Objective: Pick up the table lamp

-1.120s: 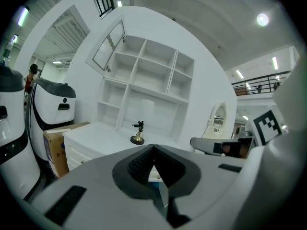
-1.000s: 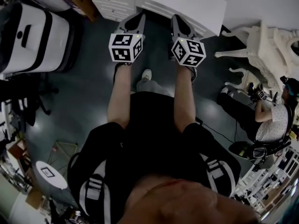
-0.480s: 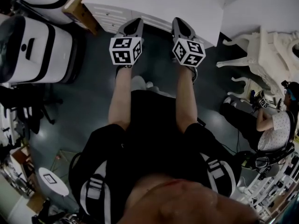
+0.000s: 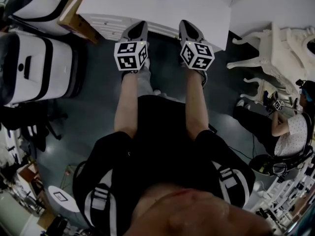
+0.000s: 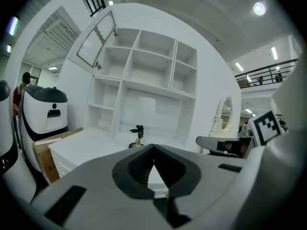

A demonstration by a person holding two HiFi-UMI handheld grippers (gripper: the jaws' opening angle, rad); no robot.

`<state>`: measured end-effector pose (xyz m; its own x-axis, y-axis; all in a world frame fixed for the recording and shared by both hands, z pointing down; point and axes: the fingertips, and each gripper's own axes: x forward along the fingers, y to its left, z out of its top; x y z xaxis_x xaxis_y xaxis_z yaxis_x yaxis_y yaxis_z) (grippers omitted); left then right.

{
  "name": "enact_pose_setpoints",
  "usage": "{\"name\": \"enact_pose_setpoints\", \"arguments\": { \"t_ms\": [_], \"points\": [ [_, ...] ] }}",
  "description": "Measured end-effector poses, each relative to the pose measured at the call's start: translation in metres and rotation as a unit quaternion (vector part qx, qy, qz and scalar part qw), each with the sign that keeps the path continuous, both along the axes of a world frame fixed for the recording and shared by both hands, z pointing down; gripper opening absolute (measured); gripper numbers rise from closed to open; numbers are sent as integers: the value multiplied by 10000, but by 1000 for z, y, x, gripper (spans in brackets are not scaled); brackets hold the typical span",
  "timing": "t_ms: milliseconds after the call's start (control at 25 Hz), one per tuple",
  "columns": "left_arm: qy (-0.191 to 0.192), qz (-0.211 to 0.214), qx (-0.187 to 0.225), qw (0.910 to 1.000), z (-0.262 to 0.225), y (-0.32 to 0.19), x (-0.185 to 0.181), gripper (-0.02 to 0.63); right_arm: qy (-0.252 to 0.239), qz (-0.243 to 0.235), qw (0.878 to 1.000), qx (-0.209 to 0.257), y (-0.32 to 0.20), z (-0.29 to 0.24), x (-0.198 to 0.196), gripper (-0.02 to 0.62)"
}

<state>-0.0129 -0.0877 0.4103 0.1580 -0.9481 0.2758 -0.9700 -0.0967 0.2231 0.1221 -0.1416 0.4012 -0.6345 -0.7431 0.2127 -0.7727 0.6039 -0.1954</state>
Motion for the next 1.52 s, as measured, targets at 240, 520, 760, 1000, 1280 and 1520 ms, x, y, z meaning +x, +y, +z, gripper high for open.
{"name": "enact_pose_setpoints", "arguments": {
  "t_ms": [240,520,760,1000,1280,1520],
  "points": [
    [-31,155,-230,9996,17,-54,-2,11,-88,112,9999,52,-48,11,-4,20],
    [-20,290,-546,9981,44,-108,-16,11,-186,-61,9998,-24,-95,33,-33,20],
    [49,327,-790,9963,67,-141,-34,11,-183,-253,9990,-309,-126,58,-61,103],
    [99,382,-894,9952,77,-177,-58,11,-143,-56,9989,-441,-166,78,-77,103],
    [91,463,-1146,9923,104,-206,-82,11,-110,82,9991,-404,-199,112,-92,133],
    [170,631,-1115,9916,116,-228,-86,11,-37,263,9994,-202,-228,131,-104,133]
  ]
}}
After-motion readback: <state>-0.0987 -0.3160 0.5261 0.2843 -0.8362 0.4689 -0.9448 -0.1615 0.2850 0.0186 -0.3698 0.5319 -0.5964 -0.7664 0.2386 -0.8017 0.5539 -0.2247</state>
